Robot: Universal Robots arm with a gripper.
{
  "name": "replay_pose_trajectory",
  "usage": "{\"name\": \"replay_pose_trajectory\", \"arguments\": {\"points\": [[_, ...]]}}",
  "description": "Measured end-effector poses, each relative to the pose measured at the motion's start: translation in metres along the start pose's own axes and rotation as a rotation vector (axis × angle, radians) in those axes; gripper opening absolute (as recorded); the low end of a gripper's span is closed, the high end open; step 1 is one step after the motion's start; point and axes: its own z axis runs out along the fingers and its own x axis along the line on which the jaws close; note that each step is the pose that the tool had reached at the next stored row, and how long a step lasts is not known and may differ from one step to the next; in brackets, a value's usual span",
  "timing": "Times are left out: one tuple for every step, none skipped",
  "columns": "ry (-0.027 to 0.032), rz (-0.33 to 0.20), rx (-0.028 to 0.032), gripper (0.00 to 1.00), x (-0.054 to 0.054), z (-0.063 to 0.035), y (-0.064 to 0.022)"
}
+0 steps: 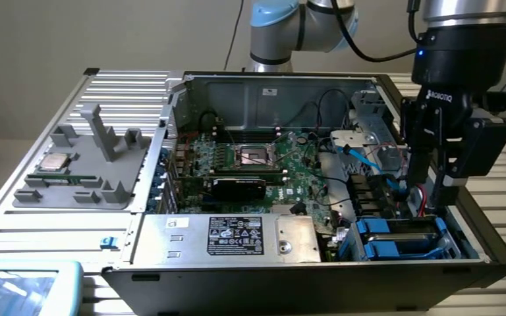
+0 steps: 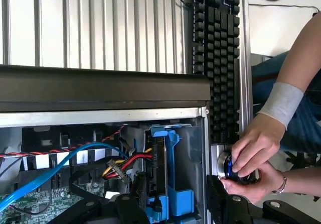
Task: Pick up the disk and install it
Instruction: 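Insert the second disk wire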
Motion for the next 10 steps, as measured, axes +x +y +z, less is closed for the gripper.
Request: {"name": "replay_pose_trajectory", "arguments": {"points": [[0.0002,0.002,-0.0040,0.59,0.0002,-0.0004,-0.0015],[0.0003,0.004,-0.0078,0.59,0.0003,-0.0006,-0.0027],[0.0003,0.005,-0.0111,0.59,0.0002,-0.0008,-0.0037],[0.0003,0.007,-0.0136,0.59,0.0001,-0.0009,-0.0045],[0.0003,0.009,-0.0158,0.59,0.0001,-0.0011,-0.0051],[0.0003,0.011,-0.0179,0.59,0.0002,-0.0011,-0.0056],[0.0002,0.014,-0.0195,0.59,0.0002,-0.0011,-0.0062],[-0.0005,0.016,-0.0210,0.59,0.0002,-0.0011,-0.0067],[-0.0018,0.018,-0.0219,0.59,0.0002,-0.0012,-0.0074],[-0.0023,0.019,-0.0219,0.59,0.0001,-0.0012,-0.0081]]}}
